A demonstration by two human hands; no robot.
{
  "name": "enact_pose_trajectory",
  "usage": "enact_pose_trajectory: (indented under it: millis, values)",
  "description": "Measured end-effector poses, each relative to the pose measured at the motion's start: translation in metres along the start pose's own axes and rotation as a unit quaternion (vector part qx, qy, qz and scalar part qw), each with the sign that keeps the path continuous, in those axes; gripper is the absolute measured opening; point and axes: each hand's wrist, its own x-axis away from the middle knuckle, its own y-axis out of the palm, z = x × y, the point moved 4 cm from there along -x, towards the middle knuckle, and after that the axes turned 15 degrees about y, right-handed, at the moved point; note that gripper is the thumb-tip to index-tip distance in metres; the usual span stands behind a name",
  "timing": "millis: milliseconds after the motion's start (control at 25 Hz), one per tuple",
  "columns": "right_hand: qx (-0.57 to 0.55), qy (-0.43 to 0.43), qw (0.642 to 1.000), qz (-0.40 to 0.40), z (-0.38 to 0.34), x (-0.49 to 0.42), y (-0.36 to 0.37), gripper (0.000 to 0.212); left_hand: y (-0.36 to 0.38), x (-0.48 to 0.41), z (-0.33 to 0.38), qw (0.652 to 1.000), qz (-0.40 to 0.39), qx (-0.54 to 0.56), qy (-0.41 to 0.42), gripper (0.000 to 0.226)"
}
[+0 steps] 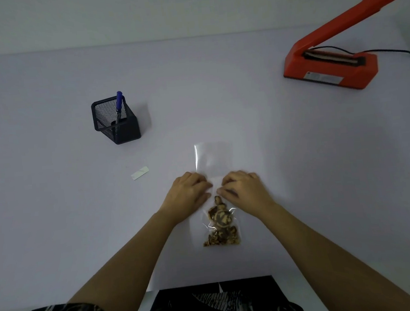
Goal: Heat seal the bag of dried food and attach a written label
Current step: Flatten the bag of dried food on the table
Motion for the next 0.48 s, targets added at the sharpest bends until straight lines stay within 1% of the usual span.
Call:
enact_pose_trajectory:
  millis: [40,120,200,280,400,480]
  values:
    - [-0.004,0.012,1.000,0.000,-0.002,-0.004,0.000,0.022,0.000,-0.001,0.002,1.000,-0.005,0.004,0.008,0.028]
    - [-0.010,0.017,1.000,0.006,-0.005,-0.008,0.000,0.014,0.001,-0.002,0.004,0.998,-0.017,0.014,0.054,0.026]
    - [-0.028,0.007,1.000,0.006,-0.005,-0.009,0.000,0.013,0.000,-0.001,0.004,0.996,-0.025,0.020,0.080,0.029]
    - [-0.039,-0.007,0.999,0.002,-0.004,-0.008,0.001,0.012,0.000,-0.003,0.003,0.997,-0.018,0.035,0.064,0.032]
    - [-0.048,-0.014,0.999,0.008,-0.003,-0.007,0.002,0.008,0.002,-0.009,0.004,0.997,-0.003,0.076,0.011,0.034]
    - [-0.052,-0.015,0.998,0.011,-0.003,-0.007,0.003,0.007,0.001,-0.011,0.003,0.996,0.001,0.086,-0.008,0.034]
